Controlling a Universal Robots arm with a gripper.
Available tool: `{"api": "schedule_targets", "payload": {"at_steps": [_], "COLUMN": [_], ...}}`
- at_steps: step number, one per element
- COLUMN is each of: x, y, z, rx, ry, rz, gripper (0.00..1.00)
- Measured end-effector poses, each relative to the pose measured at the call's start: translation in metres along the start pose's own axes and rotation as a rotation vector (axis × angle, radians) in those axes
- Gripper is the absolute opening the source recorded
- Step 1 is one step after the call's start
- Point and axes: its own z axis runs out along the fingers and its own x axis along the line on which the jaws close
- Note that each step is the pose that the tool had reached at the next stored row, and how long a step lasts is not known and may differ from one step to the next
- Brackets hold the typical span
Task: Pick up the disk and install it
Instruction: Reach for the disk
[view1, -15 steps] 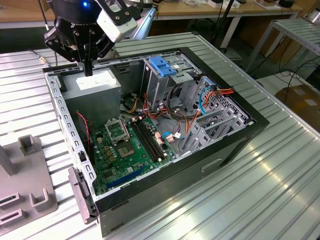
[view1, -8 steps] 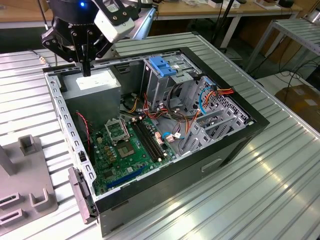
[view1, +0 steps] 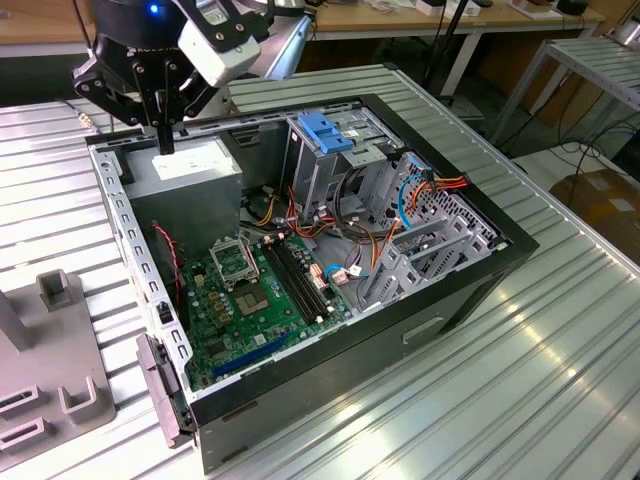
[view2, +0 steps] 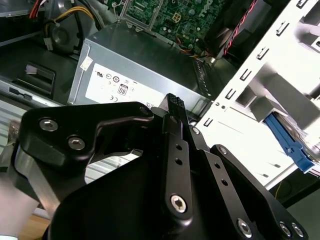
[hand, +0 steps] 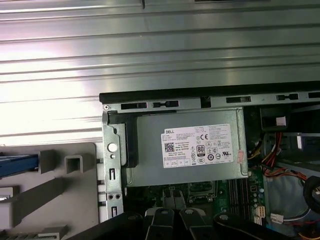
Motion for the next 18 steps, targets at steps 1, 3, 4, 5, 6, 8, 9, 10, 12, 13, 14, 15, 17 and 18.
{"api": "schedule_targets", "payload": {"at_steps": [1,3,4,5,6,8,9,10,12,13,14,15,17,18], "x": [0.0008,0.0030,0.0039,0.0053,0.0062,0.0093,0.0110,0.0125,0.0151,0.0160,0.0166,0.0179,0.0197,0.0205], "y": [0.0000,-0.0003,-0.0003,-0.0004,-0.0005,-0.0007,-0.0008,-0.0009,-0.0011,-0.0012,-0.0012,-0.0013,-0.0014,-0.0014], "z": [0.0000,-0.0001,-0.0001,-0.0002,-0.0002,-0.0003,-0.0003,-0.0003,-0.0005,-0.0005,-0.0005,-0.0005,-0.0006,-0.0005], "rx": [0.0000,0.0001,0.0000,0.0000,0.0000,0.0001,0.0001,0.0002,0.0020,0.0029,0.0037,0.0045,0.0059,0.0065], "ry": [0.0000,0.0000,0.0000,0.0000,0.0000,0.0002,0.0010,0.0044,0.0244,0.0383,0.0466,0.0566,0.0632,0.0665], "rz": [0.000,0.000,0.000,0.000,0.000,0.000,0.000,0.000,0.001,0.002,0.002,0.003,0.003,0.003], "gripper": [0.10,0.10,0.10,0.10,0.10,0.10,0.10,0.10,0.10,0.10,0.10,0.10,0.10,0.10]}}
